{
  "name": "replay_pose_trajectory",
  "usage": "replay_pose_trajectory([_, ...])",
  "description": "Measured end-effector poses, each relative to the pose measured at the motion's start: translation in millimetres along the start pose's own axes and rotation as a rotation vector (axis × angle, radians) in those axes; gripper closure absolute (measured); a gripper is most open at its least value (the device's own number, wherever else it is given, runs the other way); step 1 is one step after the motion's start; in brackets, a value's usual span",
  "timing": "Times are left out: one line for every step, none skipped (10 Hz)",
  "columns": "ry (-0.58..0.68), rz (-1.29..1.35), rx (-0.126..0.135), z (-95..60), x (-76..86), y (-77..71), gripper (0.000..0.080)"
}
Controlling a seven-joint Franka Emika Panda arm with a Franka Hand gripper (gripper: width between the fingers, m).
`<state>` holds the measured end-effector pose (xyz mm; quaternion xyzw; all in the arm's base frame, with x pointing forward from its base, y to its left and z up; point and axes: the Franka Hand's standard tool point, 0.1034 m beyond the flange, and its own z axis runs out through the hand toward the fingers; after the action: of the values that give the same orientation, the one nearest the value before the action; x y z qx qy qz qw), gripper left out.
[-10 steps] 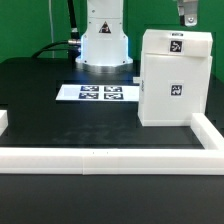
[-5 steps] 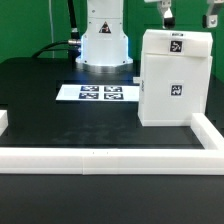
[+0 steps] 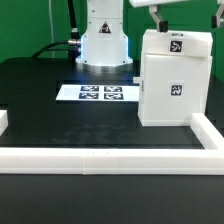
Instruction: Assemble cabinet
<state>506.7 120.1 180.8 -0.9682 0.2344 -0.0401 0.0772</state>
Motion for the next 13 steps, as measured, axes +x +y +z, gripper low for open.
replay_pose_trajectory([-0.001,-0.198,0.0,0.3,-0.1,0.2,0.0002])
replay_pose_trajectory([-0.003,-0.312,0.001,0.4,-0.7,-0.3,0.0002])
replay_pose_trajectory([-0.004,-0.424,0.002,0.6,-1.4,-1.3,0.0002])
replay_pose_trajectory([-0.006,-0.54,0.002,0.5,-1.3,-2.0,0.0002])
replay_pose_trajectory([-0.005,-0.593,0.002,0.0,-0.4,-1.7,0.0002])
replay_pose_trajectory([-0.005,-0.664,0.002,0.2,-0.3,-1.5,0.0002])
replay_pose_trajectory([-0.005,-0.719,0.002,0.2,-0.2,-1.4,0.0002])
replay_pose_trajectory([-0.004,-0.791,0.002,0.2,-0.1,-1.3,0.0002])
replay_pose_trajectory([-0.004,-0.836,0.001,0.0,-0.4,-1.6,0.0002])
replay_pose_trajectory([-0.003,-0.989,-0.003,-1.7,-2.6,-4.5,0.0002])
replay_pose_trajectory([-0.009,-1.114,0.001,-4.1,-4.5,-6.1,0.0002])
replay_pose_trajectory([-0.016,-1.204,0.004,-4.8,-6.4,-7.7,0.0002])
replay_pose_trajectory([-0.022,-1.356,0.006,-4.2,-9.0,-9.2,0.0002])
